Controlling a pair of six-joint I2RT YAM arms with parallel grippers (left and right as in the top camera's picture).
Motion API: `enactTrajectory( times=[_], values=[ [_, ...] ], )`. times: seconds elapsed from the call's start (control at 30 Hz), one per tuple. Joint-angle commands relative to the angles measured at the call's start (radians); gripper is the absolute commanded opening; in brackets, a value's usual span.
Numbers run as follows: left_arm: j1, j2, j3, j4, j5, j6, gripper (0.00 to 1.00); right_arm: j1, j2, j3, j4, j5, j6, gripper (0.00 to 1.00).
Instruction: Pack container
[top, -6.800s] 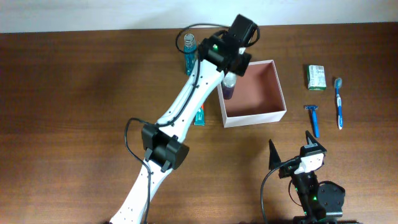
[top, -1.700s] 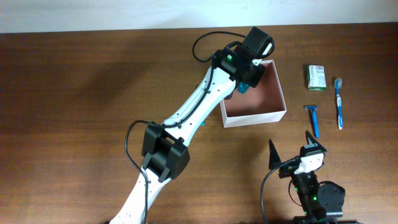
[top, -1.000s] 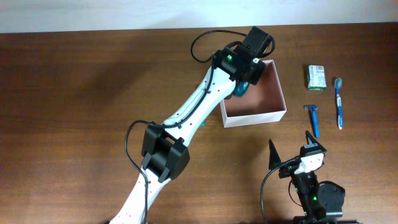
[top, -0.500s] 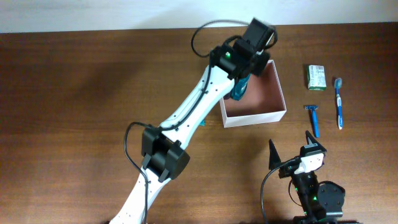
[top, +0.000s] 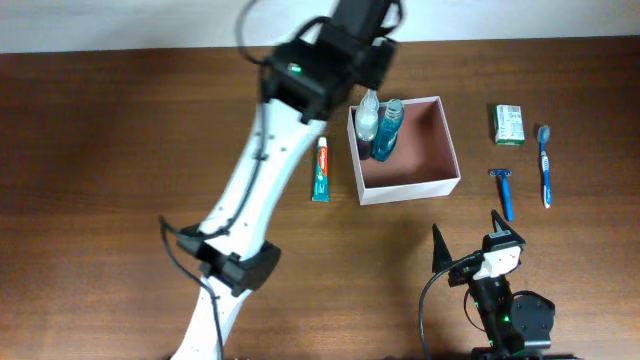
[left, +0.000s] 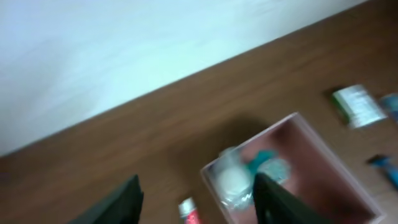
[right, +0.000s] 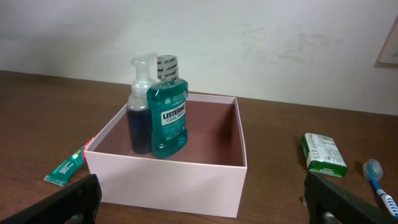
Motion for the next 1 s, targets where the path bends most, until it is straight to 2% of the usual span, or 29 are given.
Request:
enactTrajectory(
  times=[0.0,0.07,0.2,0.23,0.3,0.37,0.53,0.8,0.97],
  values=[
    [0.066,-0.046,0.01,-0.089,-0.059,0.005,0.65,0.005,-0.007,-0.005,-0.005,0.009,0.0,0.99],
    [0.094,-0.045,0.009,-0.138,-0.058,0.001,0.72,0.005,-0.007,-0.005,-0.005,0.009,0.0,0.99],
    [0.15,-0.035,-0.012,-0.211,-0.05,-0.055,0.75,0.005,-0.007,-0.005,-0.005,0.009,0.0,0.99],
    [0.161,-0.032,-0.019,-0.22,-0.042,-0.055,0.79,0.005,-0.007,-0.005,-0.005,0.009,0.0,0.99],
    [0.181,-0.023,-0.036,-0.232,-0.033,-0.055,0.93,0.005,-0.007,-0.005,-0.005,0.009,0.0,0.99],
    [0.197,-0.008,-0.057,-0.237,-0.032,-0.056,0.99,0.005,-0.007,-0.005,-0.005,0.009,0.0,0.99],
    [0.233,0.016,-0.145,-0.239,-0.033,-0.103,0.99,0.005,-0.007,-0.005,-0.005,0.009,0.0,0.99],
    [0.309,0.017,-0.253,-0.19,-0.032,-0.109,0.99,0.005,-0.007,-0.005,-0.002,0.011,0.001,0.99],
    [0.36,0.017,-0.298,-0.172,-0.033,-0.141,0.99,0.005,-0.007,-0.005,0.138,-0.041,0.043,0.99]
  ],
)
